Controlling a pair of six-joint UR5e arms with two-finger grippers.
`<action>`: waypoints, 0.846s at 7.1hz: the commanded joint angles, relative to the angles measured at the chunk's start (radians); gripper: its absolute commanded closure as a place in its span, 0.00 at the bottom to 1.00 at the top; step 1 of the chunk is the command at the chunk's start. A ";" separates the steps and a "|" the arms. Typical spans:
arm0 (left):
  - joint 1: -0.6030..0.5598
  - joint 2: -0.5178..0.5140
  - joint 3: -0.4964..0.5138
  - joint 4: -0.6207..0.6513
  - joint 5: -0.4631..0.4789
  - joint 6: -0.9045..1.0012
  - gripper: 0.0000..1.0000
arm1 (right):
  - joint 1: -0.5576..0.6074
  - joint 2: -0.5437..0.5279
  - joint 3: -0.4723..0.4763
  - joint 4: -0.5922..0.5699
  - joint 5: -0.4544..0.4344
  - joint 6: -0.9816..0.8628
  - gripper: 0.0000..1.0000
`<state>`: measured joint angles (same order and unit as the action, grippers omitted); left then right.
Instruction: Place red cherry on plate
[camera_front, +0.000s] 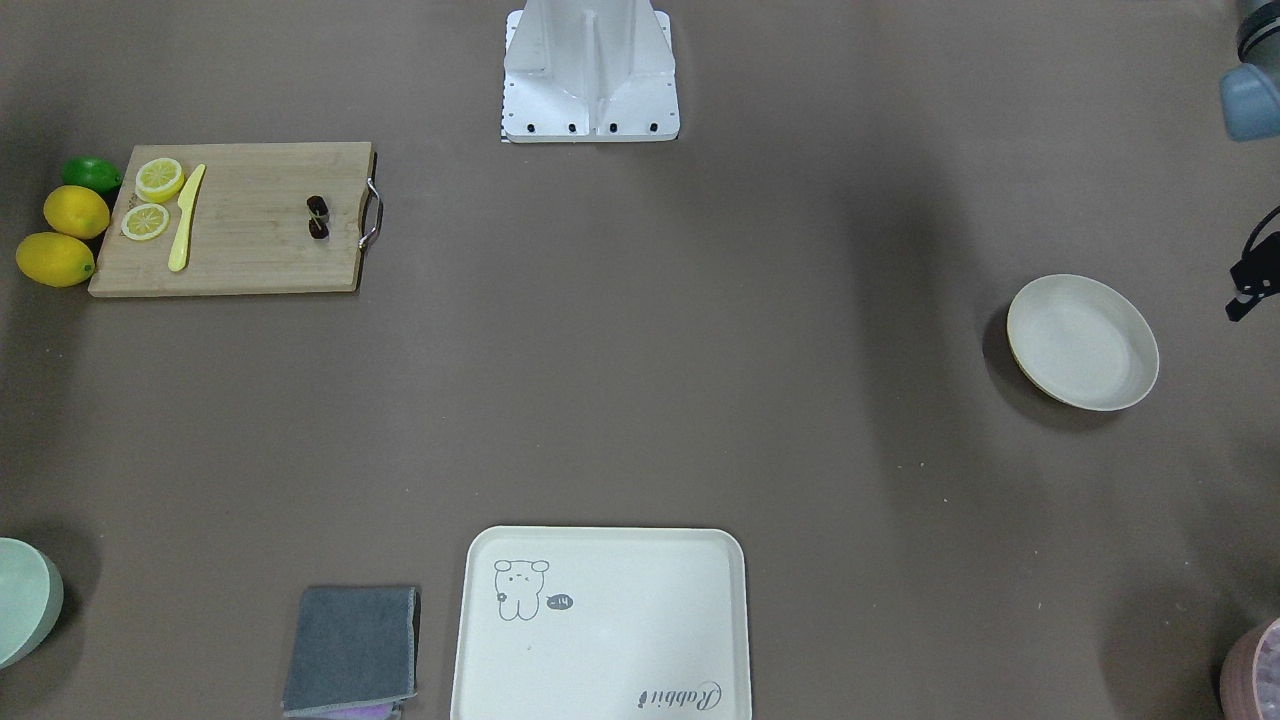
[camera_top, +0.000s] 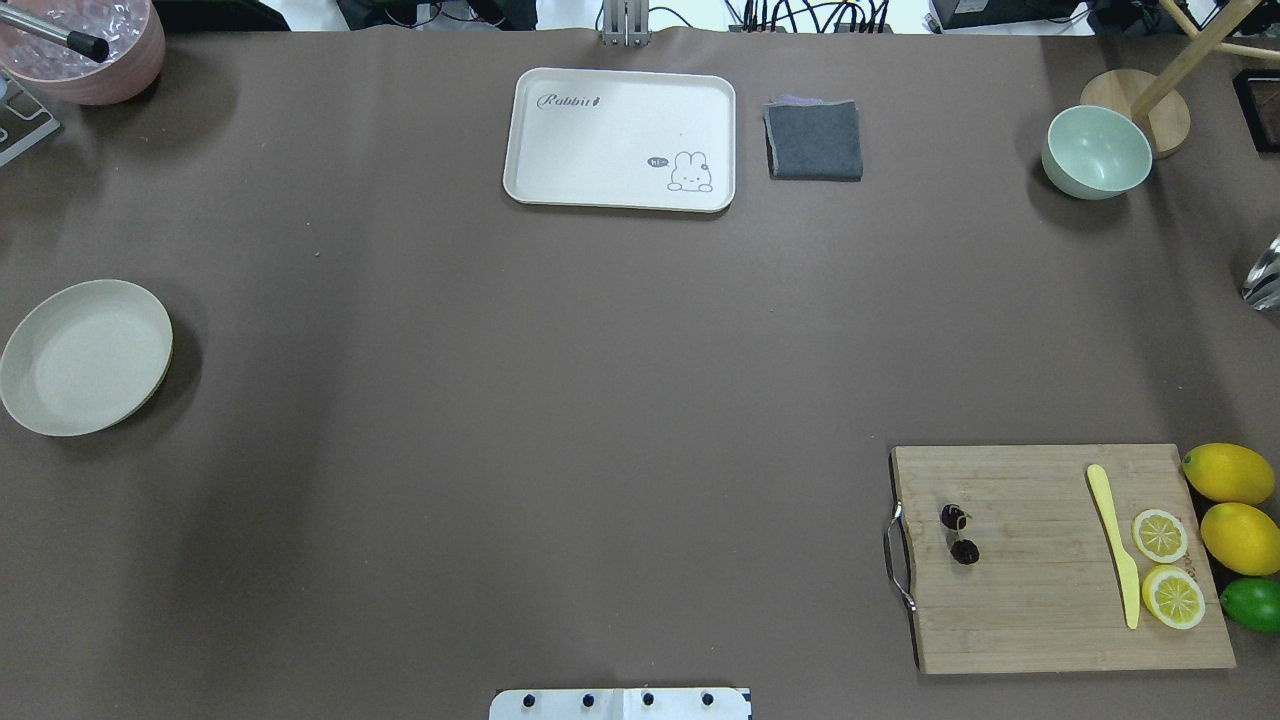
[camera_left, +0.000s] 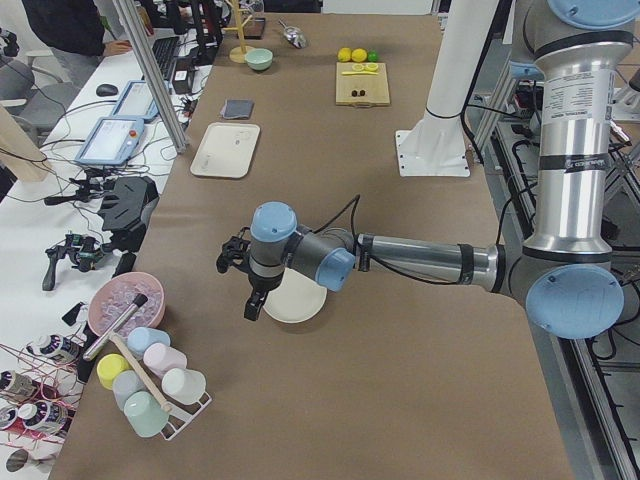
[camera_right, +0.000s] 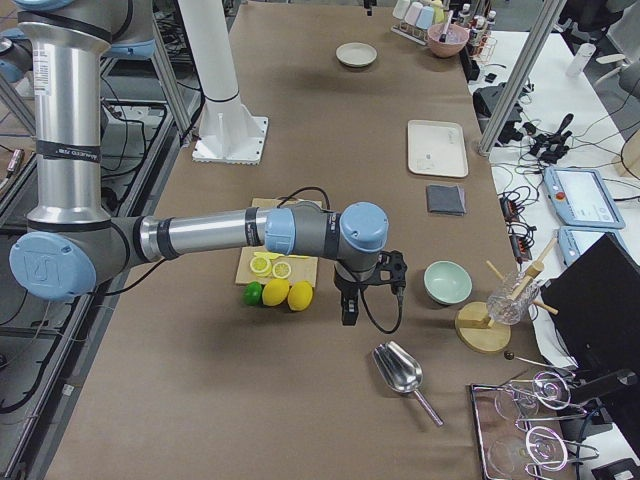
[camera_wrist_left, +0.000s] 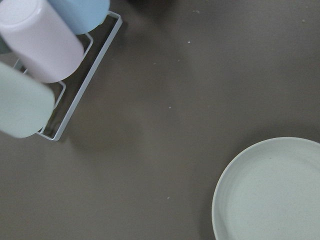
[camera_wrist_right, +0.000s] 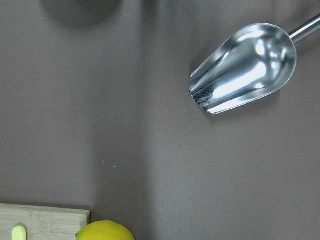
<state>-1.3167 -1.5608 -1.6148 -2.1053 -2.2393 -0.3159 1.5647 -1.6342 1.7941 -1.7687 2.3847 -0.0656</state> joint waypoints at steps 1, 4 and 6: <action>0.102 -0.056 0.155 -0.189 0.009 -0.198 0.02 | 0.000 -0.003 -0.001 0.000 -0.002 0.000 0.00; 0.106 -0.053 0.300 -0.338 0.009 -0.198 0.02 | 0.000 -0.003 0.002 0.000 -0.001 0.001 0.00; 0.135 -0.048 0.320 -0.337 0.009 -0.200 0.02 | 0.000 -0.003 0.002 0.000 0.001 0.001 0.00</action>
<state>-1.1984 -1.6128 -1.3085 -2.4392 -2.2304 -0.5141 1.5647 -1.6367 1.7962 -1.7687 2.3841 -0.0645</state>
